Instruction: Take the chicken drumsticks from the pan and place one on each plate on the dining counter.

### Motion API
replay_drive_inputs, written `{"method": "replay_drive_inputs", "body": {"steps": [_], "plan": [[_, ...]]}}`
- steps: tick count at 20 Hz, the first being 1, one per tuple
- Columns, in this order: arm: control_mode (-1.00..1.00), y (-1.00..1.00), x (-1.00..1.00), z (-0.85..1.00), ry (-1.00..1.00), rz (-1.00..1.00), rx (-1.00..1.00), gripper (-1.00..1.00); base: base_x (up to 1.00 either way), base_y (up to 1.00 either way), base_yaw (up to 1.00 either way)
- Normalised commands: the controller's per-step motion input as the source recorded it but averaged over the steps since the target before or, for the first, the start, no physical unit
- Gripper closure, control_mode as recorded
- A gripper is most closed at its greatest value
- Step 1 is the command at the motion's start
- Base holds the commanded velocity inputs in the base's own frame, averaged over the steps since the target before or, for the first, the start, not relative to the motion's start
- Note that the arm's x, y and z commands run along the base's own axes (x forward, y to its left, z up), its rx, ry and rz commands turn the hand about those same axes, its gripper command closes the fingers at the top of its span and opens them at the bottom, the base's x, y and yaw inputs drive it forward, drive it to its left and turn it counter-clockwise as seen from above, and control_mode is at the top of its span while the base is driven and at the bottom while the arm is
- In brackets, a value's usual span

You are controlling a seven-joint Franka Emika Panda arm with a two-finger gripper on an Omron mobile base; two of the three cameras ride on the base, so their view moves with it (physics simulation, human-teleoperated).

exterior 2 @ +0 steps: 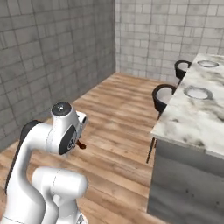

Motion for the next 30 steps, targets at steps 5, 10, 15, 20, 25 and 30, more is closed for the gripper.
{"method": "replay_drive_inputs", "body": {"steps": [5, 10, 15, 20, 25, 30], "plan": [[1.00, 0.00, 0.00, 0.00, 0.00, 0.00, 0.00, 1.00, 1.00, 0.63, -0.50], [1.00, 0.00, 0.00, 0.00, 0.00, 0.00, 0.00, 1.00, 1.00, 0.63, -0.53], [1.00, 0.00, 0.00, 0.00, 0.00, 0.00, 0.00, 1.00, 1.00, 0.59, -0.53], [1.00, 0.00, 0.00, 0.00, 0.00, 0.00, 0.00, 1.00, 1.00, 0.64, -0.53], [1.00, 0.00, 0.00, 0.00, 0.00, 0.00, 0.00, 1.00, 1.00, 0.83, -0.45], [1.00, 0.00, 0.00, 0.00, 0.00, 0.00, 0.00, 1.00, 1.00, 1.00, -0.39]]}}
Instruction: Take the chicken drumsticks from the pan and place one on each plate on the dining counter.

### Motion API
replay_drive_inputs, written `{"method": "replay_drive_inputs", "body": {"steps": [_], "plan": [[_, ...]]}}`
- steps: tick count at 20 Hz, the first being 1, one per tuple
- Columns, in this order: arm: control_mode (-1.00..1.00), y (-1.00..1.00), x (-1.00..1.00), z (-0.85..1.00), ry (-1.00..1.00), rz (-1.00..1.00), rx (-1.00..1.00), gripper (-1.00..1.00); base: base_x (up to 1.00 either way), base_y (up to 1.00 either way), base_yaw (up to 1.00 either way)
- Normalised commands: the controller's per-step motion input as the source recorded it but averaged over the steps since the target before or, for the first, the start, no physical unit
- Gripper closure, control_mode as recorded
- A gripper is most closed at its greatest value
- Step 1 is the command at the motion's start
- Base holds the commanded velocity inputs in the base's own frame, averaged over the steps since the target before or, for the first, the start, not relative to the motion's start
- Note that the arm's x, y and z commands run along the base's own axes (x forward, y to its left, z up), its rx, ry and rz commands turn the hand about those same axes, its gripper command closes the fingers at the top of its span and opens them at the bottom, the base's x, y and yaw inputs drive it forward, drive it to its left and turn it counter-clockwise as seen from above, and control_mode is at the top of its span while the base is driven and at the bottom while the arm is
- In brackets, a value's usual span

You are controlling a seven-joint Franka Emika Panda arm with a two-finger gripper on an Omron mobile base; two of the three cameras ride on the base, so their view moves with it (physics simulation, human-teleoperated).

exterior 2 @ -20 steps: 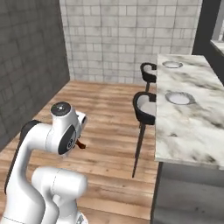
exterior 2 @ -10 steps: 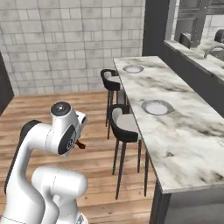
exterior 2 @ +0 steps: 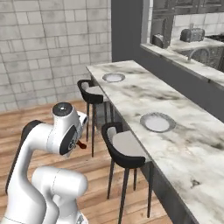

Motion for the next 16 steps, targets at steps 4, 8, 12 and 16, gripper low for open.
{"method": "replay_drive_inputs", "body": {"steps": [4, 8, 12, 16], "plan": [[1.00, 0.00, 0.00, 0.00, 0.00, 0.00, 0.00, 1.00, 0.98, 1.00, -0.39], [1.00, 0.00, 0.00, 0.00, 0.00, 0.00, 0.00, 1.00, 0.95, 0.88, -0.32], [1.00, 0.00, 0.00, 0.00, 0.00, 0.00, 0.00, 1.00, 0.87, 0.78, -0.21], [1.00, 0.00, 0.00, 0.00, 0.00, 0.00, 0.00, 1.00, 0.67, 0.77, -0.04]]}}
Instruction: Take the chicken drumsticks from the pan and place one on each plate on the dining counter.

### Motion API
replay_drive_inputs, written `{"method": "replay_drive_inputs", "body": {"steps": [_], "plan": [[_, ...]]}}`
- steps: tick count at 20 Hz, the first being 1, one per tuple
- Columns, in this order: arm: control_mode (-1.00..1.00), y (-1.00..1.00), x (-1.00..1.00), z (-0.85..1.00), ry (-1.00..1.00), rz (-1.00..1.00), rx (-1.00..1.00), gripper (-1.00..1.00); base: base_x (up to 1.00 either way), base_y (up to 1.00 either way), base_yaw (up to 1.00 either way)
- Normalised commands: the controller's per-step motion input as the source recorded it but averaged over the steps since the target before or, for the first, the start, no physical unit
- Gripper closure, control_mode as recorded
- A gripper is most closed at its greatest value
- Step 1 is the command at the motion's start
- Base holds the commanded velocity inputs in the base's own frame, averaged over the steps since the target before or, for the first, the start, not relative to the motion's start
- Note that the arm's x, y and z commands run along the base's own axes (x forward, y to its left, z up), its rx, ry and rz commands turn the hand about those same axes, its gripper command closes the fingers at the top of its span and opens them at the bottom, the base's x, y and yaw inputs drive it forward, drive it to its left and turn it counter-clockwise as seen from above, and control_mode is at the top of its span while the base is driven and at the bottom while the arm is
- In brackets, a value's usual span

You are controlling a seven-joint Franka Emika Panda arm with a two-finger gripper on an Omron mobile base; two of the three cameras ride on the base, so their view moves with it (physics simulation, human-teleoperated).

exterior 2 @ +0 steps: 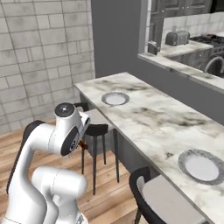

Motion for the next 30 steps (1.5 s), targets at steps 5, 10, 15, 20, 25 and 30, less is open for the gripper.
{"method": "replay_drive_inputs", "body": {"steps": [5, 10, 15, 20, 25, 30], "plan": [[1.00, 0.00, 0.00, 0.00, 0.00, 0.00, 0.00, 1.00, 0.57, 0.42, 0.00], [1.00, 0.00, 0.00, 0.00, 0.00, 0.00, 0.00, 1.00, 0.63, 0.02, 0.00], [1.00, 0.00, 0.00, 0.00, 0.00, 0.00, 0.00, 1.00, 0.65, 0.00, 0.00], [1.00, 0.00, 0.00, 0.00, 0.00, 0.00, 0.00, 1.00, 0.70, 0.00, 0.00], [1.00, 0.00, 0.00, 0.00, 0.00, 0.00, 0.00, 1.00, 0.58, 0.00, 0.00], [-1.00, -0.02, 0.28, 0.00, -0.04, -0.02, 0.00, 1.00, 0.19, 0.00, 0.00]]}}
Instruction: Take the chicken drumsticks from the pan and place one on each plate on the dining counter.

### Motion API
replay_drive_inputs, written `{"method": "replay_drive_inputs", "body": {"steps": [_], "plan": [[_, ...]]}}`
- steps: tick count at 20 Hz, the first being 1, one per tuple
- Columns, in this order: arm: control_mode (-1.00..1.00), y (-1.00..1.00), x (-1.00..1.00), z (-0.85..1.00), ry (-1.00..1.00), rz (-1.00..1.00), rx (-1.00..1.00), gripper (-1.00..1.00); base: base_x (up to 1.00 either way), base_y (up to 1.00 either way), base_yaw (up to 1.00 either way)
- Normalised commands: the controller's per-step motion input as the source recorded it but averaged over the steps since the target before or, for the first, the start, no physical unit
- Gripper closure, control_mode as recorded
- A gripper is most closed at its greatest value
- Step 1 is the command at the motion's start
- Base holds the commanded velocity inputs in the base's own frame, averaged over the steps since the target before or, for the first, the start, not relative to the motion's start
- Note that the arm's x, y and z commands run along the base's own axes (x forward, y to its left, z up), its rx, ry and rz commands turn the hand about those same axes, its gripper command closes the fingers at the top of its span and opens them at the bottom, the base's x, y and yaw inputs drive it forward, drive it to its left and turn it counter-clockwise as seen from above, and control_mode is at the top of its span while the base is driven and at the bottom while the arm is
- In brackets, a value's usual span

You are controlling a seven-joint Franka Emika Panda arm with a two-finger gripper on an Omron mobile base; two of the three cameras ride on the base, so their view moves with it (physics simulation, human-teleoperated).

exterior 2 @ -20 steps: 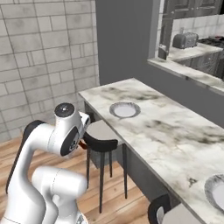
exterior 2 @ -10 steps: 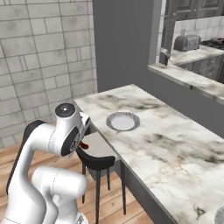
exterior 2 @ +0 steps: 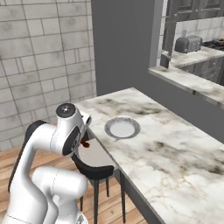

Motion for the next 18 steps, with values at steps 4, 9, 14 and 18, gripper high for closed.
{"method": "replay_drive_inputs", "body": {"steps": [4, 9, 14, 18], "plan": [[-1.00, -0.23, 0.71, 0.00, 0.00, -0.13, 0.00, 1.00, 0.00, 0.00, 0.00], [-1.00, -0.55, 0.78, 0.00, 0.00, -0.12, 0.00, 1.00, 0.00, 0.00, 0.00], [-1.00, -0.82, 0.73, 0.00, 0.00, -0.04, 0.06, 1.00, 0.00, 0.00, 0.00], [-1.00, -0.70, 0.89, 0.00, 0.00, 0.00, 0.05, 1.00, 0.00, 0.00, 0.00]]}}
